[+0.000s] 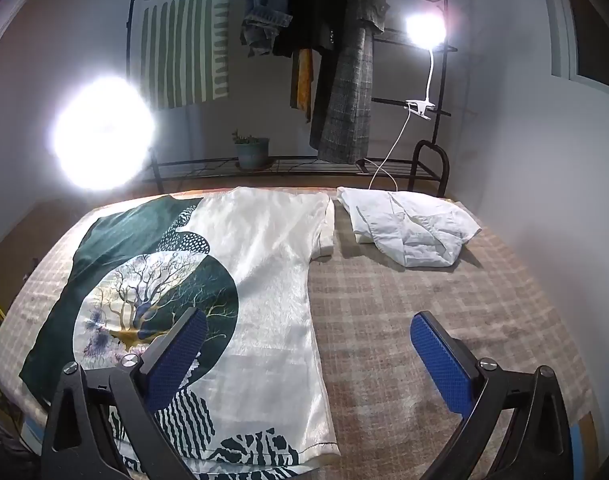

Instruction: Fold small clothes

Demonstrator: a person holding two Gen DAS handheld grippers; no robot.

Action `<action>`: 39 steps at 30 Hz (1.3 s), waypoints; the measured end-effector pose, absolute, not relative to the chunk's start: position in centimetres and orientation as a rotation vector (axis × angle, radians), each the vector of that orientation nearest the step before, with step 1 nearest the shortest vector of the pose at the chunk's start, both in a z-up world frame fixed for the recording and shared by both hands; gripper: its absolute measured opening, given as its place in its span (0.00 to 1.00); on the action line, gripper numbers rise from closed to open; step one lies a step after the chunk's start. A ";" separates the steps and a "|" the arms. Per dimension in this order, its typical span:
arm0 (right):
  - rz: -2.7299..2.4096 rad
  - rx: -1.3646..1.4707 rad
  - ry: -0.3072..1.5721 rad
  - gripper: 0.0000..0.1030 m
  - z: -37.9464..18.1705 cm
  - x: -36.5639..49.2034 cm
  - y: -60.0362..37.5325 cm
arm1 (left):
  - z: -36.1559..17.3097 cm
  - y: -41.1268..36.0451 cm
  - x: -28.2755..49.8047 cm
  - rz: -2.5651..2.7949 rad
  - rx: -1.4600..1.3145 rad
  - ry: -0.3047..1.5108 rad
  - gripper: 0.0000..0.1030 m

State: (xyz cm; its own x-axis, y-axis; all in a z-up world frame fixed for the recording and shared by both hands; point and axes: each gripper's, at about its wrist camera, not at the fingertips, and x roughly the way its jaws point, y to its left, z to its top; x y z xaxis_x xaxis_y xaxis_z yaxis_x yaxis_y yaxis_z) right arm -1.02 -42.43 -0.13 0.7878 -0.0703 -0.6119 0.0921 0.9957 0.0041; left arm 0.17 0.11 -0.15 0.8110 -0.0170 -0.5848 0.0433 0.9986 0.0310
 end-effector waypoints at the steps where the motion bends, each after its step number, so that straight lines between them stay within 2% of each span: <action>1: -0.086 0.038 0.655 1.00 -0.1 -1.0 -42.4 | -0.3 0.2 0.3 -0.035 0.041 0.631 1.00; 39: -0.096 0.010 0.656 1.00 -0.2 -0.9 -42.2 | 0.1 -0.5 -0.2 -0.024 0.049 0.613 1.00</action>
